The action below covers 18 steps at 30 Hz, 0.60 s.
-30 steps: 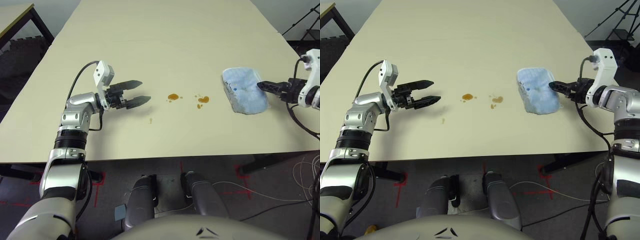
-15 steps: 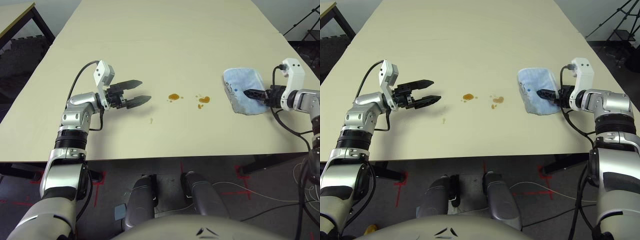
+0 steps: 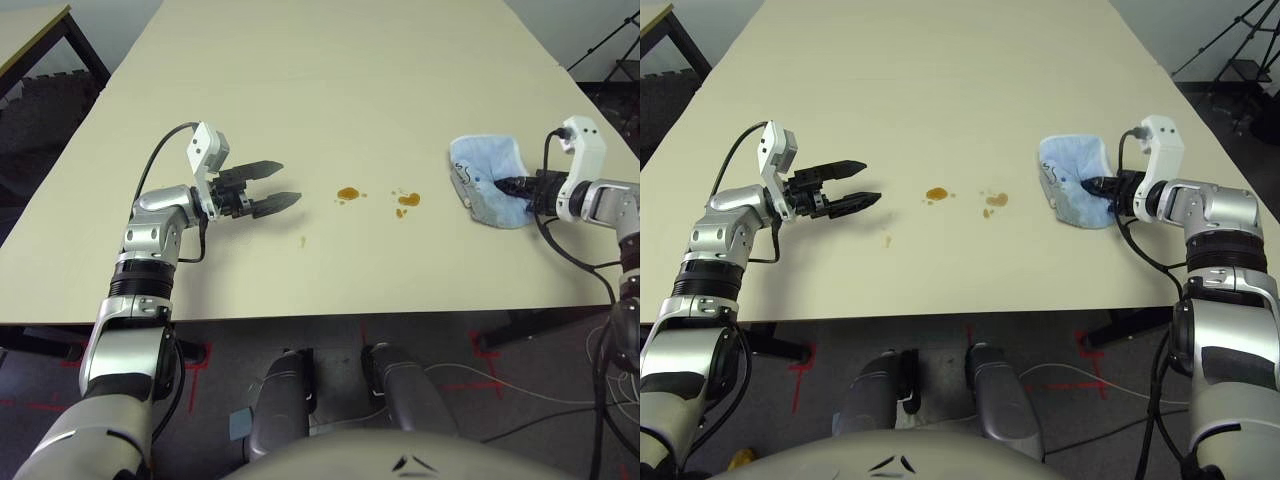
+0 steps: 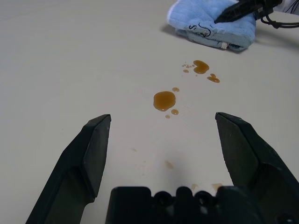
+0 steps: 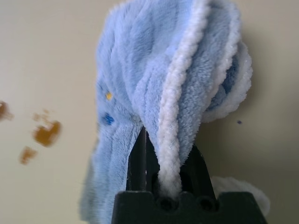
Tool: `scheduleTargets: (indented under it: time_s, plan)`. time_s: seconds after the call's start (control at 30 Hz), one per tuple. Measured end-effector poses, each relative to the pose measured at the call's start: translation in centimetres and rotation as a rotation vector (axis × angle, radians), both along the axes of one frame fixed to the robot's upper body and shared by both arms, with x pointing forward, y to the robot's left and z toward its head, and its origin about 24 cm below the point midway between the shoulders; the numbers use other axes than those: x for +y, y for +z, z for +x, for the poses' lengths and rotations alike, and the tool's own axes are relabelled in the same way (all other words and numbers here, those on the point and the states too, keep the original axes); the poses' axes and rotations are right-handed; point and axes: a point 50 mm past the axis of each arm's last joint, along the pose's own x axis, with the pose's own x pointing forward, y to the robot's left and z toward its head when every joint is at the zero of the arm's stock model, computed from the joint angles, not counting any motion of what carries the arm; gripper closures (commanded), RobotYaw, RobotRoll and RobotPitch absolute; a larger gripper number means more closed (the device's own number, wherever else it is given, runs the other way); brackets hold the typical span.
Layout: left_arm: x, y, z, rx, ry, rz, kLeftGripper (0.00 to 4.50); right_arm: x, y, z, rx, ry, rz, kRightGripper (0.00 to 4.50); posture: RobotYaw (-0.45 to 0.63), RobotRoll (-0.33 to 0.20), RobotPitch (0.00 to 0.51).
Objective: Wipe the water off the table with a rag.
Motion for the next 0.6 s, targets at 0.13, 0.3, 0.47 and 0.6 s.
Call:
scheduleTargets:
  time_s: [0.13,0.3,0.47,0.6]
  plan:
    - [0.5,0.2,-0.1,-0.006,0.002,0.016,0.0,1.2,1.1,0.0,-0.02,0.01,0.077,4.47,-0.24,0.0,0.152]
    - [0.8,0.4,-0.2,-0.009,-0.008,0.028,0.0,4.1,1.5,0.1,-0.017,0.065,0.12,4.47,-0.24,0.0,0.151]
    - [1.1,0.5,-0.3,-0.005,-0.021,0.035,0.0,6.8,-0.8,-0.2,0.047,0.082,0.116,4.47,-0.23,0.0,0.15]
    - [1.8,0.9,-0.5,-0.004,-0.014,0.052,0.0,6.8,-1.8,-0.2,0.05,0.034,0.064,4.47,-0.22,0.0,0.149]
